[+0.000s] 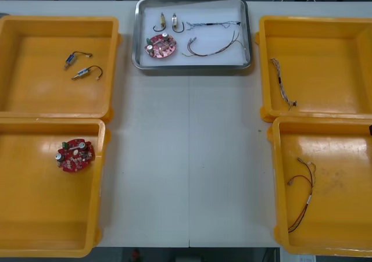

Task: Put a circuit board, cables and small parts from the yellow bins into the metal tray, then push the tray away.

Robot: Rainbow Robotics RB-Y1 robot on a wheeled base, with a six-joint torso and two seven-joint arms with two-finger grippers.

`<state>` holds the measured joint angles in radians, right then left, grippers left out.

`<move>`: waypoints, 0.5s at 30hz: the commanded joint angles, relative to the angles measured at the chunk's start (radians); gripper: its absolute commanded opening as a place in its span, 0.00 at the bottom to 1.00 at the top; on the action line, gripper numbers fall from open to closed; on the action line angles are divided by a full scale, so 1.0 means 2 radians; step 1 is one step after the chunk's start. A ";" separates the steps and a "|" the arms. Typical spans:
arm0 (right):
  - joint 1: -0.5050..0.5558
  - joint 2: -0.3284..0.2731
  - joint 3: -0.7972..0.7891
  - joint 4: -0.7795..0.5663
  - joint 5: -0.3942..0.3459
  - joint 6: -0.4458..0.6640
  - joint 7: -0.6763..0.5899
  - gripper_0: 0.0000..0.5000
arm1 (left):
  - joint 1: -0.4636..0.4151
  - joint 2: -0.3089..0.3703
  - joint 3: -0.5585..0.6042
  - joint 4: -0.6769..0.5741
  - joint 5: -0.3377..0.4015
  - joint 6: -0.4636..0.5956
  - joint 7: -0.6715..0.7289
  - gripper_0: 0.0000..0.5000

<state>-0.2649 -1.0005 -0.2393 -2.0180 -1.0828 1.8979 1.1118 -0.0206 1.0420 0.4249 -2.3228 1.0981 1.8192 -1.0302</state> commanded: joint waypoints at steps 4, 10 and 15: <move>0.005 -0.020 -0.016 -0.012 -0.004 0.004 -0.015 1.00 | 0.006 0.022 0.015 -0.011 -0.004 0.003 0.023 1.00; 0.005 -0.020 -0.016 -0.012 -0.004 0.004 -0.015 1.00 | 0.006 0.022 0.015 -0.011 -0.004 0.003 0.023 1.00; 0.005 -0.020 -0.016 -0.012 -0.004 0.004 -0.015 1.00 | 0.006 0.022 0.015 -0.011 -0.004 0.003 0.023 1.00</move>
<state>-0.2649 -1.0005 -0.2393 -2.0180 -1.0828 1.8979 1.1118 -0.0206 1.0420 0.4249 -2.3228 1.0981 1.8192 -1.0302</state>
